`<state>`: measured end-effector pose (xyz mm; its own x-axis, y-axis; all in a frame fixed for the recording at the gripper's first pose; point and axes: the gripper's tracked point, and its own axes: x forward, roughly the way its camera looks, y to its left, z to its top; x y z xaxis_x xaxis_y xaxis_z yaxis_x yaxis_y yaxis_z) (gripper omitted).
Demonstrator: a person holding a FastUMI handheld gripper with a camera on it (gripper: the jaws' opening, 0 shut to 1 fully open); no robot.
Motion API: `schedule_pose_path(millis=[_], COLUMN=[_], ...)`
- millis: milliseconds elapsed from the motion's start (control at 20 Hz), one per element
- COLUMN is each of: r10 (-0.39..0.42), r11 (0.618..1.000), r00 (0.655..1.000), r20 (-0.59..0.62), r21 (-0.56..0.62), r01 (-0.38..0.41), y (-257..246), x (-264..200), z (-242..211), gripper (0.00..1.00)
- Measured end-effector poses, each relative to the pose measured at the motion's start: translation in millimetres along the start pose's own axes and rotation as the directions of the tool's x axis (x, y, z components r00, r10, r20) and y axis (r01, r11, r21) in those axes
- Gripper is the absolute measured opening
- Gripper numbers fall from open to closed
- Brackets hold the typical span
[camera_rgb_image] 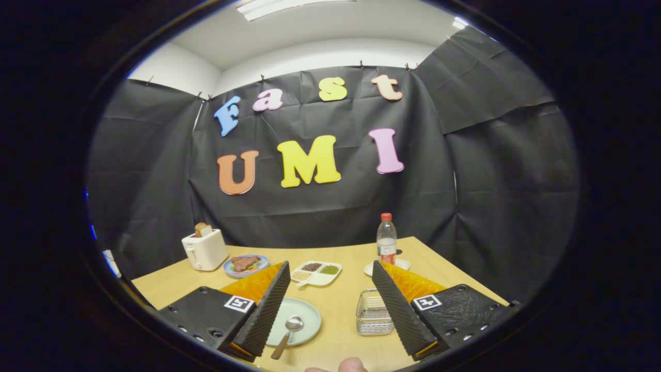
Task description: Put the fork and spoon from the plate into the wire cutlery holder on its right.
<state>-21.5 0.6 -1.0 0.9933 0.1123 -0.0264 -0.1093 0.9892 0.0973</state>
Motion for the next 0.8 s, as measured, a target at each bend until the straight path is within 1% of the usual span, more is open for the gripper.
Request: schedule_pose_path(millis=[150, 300, 350, 400, 450, 500, 600, 650, 700, 750, 800], r10=[0.037, 0.048, 0.073, 0.086, 0.072, 0.071, 0.106, 0.101, 0.086, 0.076, 0.069], r11=[0.999, 0.999, 0.997, 0.995, 0.997, 0.997, 0.994, 0.995, 0.996, 0.994, 0.992], r00=[0.998, 0.996, 0.993, 0.987, 0.987, 0.981, 0.954, 0.941, 0.923, 0.897, 0.863], r20=[-0.040, -0.077, -0.093, -0.135, -0.141, -0.181, -0.279, -0.324, -0.375, -0.435, -0.500], r21=[0.004, 0.001, -0.001, -0.027, -0.017, -0.002, 0.040, 0.034, 0.004, -0.040, -0.061], r01=[-0.037, -0.048, -0.073, -0.091, -0.076, -0.072, -0.099, -0.096, -0.092, -0.104, -0.115], y=[9, 16, 23, 23, 17, 17, 32, 35, 35, 37, 39], x=[1, 6, 9, 11, 17, 23, 31, 34, 39, 39, 36], z=[6, 5, 5, -2, 2, 0, -22, -36, -52, -70, -86], gripper=[0.95, 0.95, 0.95, 0.95, 0.96, 0.95, 0.95, 0.95, 0.95, 0.95, 0.96])
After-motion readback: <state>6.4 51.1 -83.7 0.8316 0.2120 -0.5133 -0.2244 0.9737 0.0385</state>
